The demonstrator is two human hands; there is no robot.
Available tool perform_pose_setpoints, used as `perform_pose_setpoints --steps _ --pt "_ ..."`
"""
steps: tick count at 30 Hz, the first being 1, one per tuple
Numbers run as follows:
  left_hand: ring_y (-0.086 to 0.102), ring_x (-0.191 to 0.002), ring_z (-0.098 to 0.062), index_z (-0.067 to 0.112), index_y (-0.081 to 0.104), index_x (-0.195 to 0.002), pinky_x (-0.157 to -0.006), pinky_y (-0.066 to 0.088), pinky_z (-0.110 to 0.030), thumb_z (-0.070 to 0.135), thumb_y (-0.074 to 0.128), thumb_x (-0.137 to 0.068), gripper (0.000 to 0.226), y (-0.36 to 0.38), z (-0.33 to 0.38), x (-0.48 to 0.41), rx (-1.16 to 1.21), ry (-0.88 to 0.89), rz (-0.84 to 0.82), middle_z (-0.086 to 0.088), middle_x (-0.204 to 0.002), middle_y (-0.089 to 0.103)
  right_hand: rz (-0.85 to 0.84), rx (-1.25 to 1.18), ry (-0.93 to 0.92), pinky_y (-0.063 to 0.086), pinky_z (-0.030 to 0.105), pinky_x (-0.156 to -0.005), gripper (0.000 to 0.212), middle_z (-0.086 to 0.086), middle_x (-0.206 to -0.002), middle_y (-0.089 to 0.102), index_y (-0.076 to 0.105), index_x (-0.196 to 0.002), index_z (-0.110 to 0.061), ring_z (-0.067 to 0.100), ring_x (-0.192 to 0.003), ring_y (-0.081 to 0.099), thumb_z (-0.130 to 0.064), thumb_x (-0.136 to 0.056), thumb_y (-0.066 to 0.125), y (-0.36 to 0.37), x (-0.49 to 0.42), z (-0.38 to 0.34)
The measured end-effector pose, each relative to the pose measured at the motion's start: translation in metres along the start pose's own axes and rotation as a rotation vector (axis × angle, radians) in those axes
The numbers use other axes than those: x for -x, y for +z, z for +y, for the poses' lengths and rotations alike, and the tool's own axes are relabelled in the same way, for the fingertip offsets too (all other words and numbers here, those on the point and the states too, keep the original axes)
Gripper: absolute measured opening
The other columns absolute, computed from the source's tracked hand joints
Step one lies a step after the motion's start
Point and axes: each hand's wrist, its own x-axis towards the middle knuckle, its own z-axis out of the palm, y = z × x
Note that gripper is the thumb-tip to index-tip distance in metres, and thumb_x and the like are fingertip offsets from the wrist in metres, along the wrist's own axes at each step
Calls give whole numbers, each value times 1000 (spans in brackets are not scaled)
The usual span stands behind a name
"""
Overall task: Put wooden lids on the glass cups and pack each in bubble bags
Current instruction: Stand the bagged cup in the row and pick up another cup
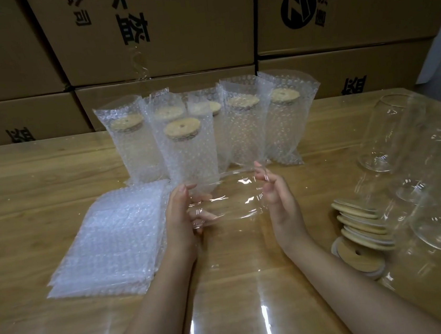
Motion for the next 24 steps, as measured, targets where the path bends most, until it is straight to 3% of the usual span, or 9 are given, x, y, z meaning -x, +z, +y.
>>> perform_pose_setpoints --steps 3,5,8,11,18,21,24 --pt "60 -45 -14 20 61 -102 -37 28 -18 54 47 -77 44 0 1 1 44 5 18 5 -71 69 -1 28 12 37 9 -97 51 -11 -135 56 59 -114 -33 -8 -123 47 -66 -80 38 -2 -1 3" --pt "59 -46 -15 22 62 -98 -39 28 -19 53 46 -79 40 0 3 2 63 22 20 3 -74 70 -8 27 21 38 20 -103 55 -13 -129 60 62 -113 -33 -4 -122 50 -70 -81 37 -2 -1 7" --pt "59 -46 -17 20 60 -101 -39 30 -17 51 47 -79 41 -1 3 2 100 34 26 -3 -80 70 21 10 52 39 40 -108 51 -15 -120 66 68 -99 -30 -1 -120 53 -68 -83 38 -2 -4 15" --pt "60 -47 -17 17 57 -104 -39 35 -17 50 49 -79 42 -2 2 1 144 57 33 -7 -82 69 25 48 64 39 48 -106 48 -13 -114 68 66 -84 -32 6 -118 56 -71 -83 36 -2 -5 18" --pt "64 -54 -19 23 58 -107 -54 42 -31 48 48 -82 37 -1 -3 -3 66 103 38 -6 -89 71 75 -16 69 40 35 -106 46 -14 -131 57 66 -63 -29 -3 -125 47 -63 -81 40 -5 -5 8" --pt "66 -54 -18 29 60 -111 -45 45 -20 49 54 -79 38 -2 -3 -4 -1 110 31 -1 -89 74 110 -127 103 40 30 -104 47 -19 -124 62 64 -55 -26 -5 -124 48 -53 -87 42 -9 -6 6" --pt "68 -56 -21 35 60 -113 -43 44 -19 60 57 -68 50 -2 -2 -3 -59 123 36 -3 -97 73 99 -202 145 39 33 -106 46 -18 -122 64 66 -54 -26 -2 -125 48 -48 -87 42 -10 -9 6"
